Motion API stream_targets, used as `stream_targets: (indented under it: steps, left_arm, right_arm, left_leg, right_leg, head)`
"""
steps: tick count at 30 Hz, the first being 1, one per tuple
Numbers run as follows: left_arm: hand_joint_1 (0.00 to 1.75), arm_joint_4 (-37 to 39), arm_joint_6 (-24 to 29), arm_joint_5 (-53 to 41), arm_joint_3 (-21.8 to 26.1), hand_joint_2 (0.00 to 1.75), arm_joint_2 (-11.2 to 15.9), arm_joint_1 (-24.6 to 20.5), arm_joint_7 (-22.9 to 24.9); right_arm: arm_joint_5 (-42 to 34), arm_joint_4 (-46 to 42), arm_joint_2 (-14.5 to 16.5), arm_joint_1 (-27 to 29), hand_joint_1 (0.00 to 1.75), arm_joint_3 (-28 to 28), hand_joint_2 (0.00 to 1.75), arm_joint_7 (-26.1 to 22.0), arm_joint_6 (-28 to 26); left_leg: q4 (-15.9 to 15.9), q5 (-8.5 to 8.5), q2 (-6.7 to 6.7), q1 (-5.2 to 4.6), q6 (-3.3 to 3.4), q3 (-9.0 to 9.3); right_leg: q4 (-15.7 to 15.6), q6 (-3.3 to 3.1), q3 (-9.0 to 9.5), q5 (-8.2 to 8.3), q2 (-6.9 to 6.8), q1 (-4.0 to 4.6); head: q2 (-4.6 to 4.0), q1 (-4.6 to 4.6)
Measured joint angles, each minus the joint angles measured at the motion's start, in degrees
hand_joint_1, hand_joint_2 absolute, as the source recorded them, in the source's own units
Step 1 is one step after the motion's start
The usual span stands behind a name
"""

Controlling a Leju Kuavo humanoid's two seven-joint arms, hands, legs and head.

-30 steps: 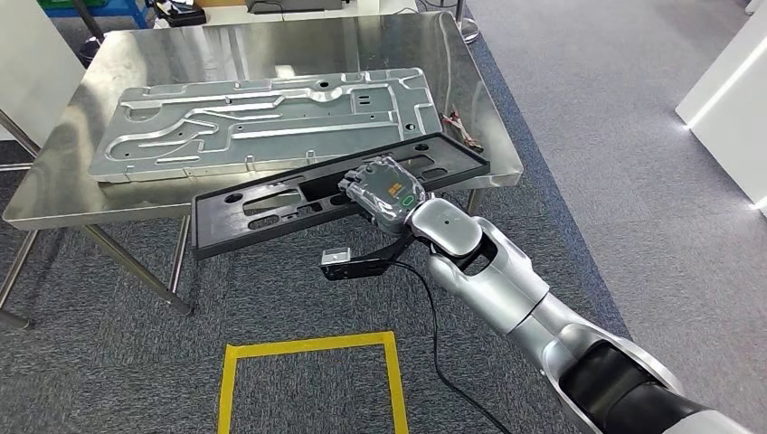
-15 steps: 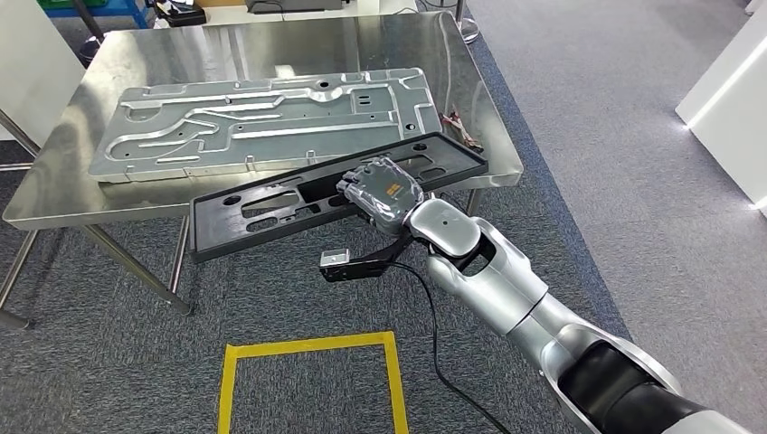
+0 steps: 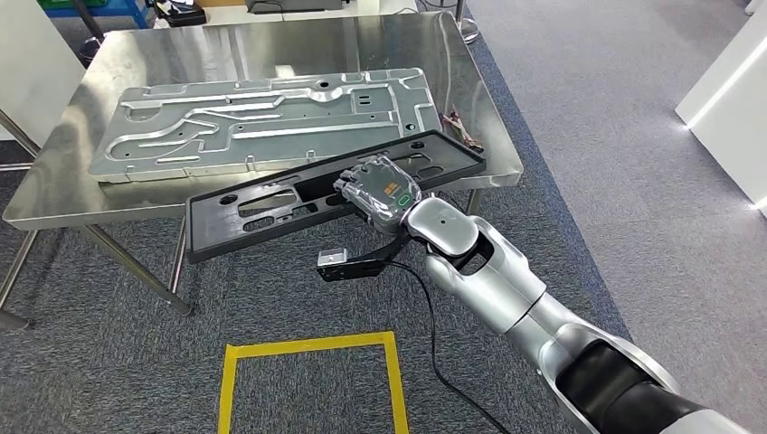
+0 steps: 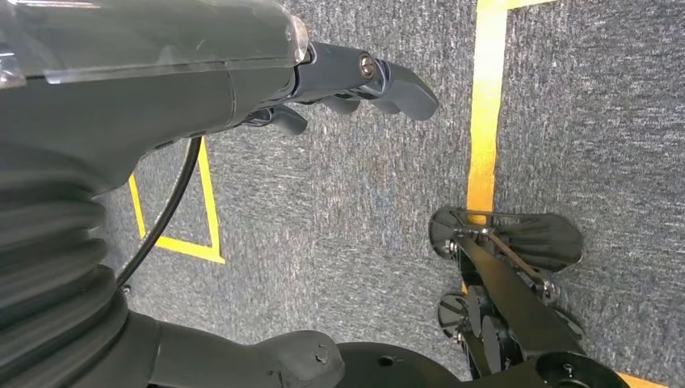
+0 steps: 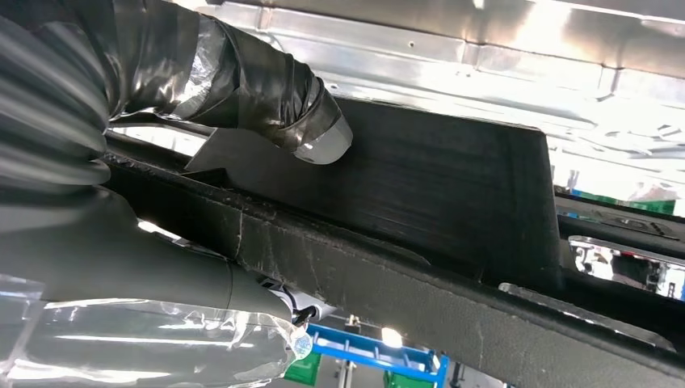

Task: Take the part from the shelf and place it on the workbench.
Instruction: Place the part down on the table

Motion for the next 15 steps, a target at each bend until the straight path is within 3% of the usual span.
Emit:
stream_targets:
  steps: [15]
  left_arm:
    - [0.0, 0.0, -0.3, -1.0, 0.0, 1.75, 0.0, 0.0, -0.1]
  right_arm:
    - [0.7, 0.0, 1.8, -2.8, 1.75, 0.0, 1.75, 0.2, 1.0]
  left_leg:
    - [0.0, 0.0, 0.0, 0.0, 0.0, 0.0]
  right_leg:
    - [0.0, 0.04, 0.01, 0.03, 0.0, 0.0]
  head:
    - [0.0, 0.0]
